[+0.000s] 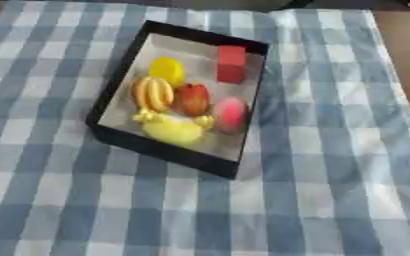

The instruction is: Pick up objects on the table and place them in the box.

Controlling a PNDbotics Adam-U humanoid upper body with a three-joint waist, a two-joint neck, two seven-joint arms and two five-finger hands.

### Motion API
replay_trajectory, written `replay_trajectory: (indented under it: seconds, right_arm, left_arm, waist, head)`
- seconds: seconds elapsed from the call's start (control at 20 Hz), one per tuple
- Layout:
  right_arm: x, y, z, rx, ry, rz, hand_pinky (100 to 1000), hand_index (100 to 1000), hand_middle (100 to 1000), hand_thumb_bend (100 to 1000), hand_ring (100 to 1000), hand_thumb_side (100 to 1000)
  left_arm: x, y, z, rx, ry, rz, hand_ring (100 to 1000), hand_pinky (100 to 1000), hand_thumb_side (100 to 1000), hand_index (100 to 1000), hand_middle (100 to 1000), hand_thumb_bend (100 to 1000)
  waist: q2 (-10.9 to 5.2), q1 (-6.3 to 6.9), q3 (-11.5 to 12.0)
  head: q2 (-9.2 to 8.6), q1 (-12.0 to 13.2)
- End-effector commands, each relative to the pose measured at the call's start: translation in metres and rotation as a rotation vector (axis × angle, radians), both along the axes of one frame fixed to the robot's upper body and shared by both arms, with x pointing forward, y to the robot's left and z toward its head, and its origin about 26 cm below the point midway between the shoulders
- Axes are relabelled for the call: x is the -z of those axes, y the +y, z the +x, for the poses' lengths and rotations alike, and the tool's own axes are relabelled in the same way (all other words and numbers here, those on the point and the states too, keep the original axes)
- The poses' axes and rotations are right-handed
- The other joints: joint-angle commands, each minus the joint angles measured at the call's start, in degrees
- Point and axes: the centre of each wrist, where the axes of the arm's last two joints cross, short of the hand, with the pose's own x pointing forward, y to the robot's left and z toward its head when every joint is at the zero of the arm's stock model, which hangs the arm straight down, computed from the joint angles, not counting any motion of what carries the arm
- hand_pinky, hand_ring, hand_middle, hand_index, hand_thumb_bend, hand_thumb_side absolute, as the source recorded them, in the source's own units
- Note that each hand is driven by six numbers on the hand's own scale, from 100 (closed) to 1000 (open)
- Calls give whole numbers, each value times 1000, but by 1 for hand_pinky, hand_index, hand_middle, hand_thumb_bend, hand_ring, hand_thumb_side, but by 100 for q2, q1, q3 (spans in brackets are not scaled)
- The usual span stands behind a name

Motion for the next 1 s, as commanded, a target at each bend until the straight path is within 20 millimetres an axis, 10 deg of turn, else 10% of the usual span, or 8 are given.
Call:
replay_trajectory:
  seconds: [0.05,1.0]
  right_arm:
    - [-2,-3,3,8,-33,-4,796,779,635,100,840,619]
    - [25,-4,25,22,-29,20,800,787,639,100,847,620]
  left_arm:
    - [-3,5,0,-7,-34,1,680,836,848,834,787,164]
    - [8,-8,6,12,-74,-43,673,827,844,837,793,172]
  waist:
    - [-179,-68,23]
    - [-14,-74,72]
  head:
    - [-88,15]
    - [-206,-1]
